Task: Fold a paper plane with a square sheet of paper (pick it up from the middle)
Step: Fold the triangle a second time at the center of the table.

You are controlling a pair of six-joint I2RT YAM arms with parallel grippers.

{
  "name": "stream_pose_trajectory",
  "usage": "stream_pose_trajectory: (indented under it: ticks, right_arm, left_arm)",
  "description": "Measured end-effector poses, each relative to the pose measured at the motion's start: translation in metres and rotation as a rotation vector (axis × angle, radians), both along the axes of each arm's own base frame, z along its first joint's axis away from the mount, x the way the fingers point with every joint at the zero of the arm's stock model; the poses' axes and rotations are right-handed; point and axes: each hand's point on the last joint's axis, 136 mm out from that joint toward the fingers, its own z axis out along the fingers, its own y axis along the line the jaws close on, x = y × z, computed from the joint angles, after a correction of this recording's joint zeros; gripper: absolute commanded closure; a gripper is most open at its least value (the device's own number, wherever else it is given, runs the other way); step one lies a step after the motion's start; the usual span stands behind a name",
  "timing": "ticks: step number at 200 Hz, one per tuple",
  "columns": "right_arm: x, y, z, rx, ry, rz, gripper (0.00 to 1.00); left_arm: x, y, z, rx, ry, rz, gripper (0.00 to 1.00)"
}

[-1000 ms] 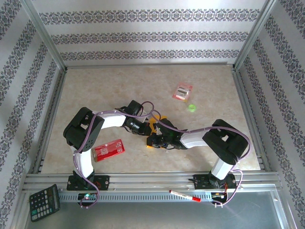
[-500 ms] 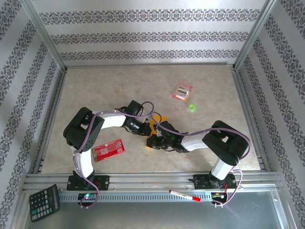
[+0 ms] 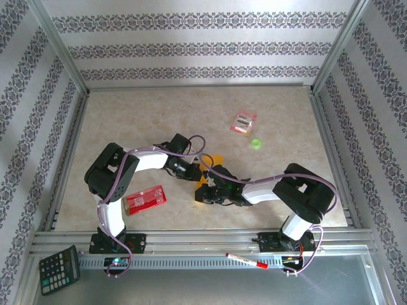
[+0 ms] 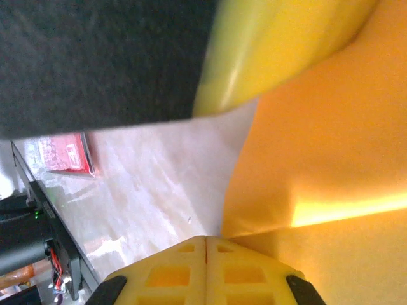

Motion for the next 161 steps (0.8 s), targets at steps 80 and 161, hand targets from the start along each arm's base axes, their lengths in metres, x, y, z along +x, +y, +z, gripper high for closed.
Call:
stream_pose_trajectory:
  ticks: [80, 161]
  right_arm:
    - [0.022, -0.012, 0.012, 0.003, -0.02, -0.07, 1.0]
    - [0.037, -0.009, 0.004, -0.02, -0.02, -0.08, 1.0]
  left_arm:
    - [0.0, 0.0, 0.0, 0.0, 0.0, 0.0, 1.0]
    - [0.0, 0.0, 0.0, 0.0, -0.002, -0.003, 1.0]
